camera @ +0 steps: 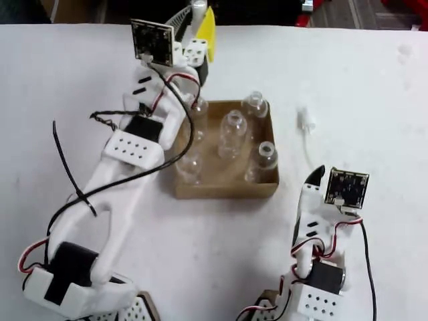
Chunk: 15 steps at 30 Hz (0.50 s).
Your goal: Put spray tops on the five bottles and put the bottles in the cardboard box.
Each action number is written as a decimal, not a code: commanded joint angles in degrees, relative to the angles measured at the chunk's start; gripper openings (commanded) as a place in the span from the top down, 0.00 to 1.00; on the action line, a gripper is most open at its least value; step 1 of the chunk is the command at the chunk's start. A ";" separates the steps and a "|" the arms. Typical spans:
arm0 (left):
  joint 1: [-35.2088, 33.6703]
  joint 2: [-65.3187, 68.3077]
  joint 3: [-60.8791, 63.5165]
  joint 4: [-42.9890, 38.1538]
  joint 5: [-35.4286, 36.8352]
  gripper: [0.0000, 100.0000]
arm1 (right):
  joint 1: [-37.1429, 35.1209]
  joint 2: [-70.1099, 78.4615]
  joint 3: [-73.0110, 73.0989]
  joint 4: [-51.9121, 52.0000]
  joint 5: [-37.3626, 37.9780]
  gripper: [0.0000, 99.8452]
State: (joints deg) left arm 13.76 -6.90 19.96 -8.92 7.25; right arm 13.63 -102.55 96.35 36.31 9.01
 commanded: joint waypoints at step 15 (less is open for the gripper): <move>0.04 -0.92 7.30 -2.29 0.79 0.98 | 0.57 -0.04 0.53 -1.27 -0.09 0.94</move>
State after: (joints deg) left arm 13.41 -6.90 26.11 -9.45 7.52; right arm 13.63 -102.55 96.35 36.31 9.01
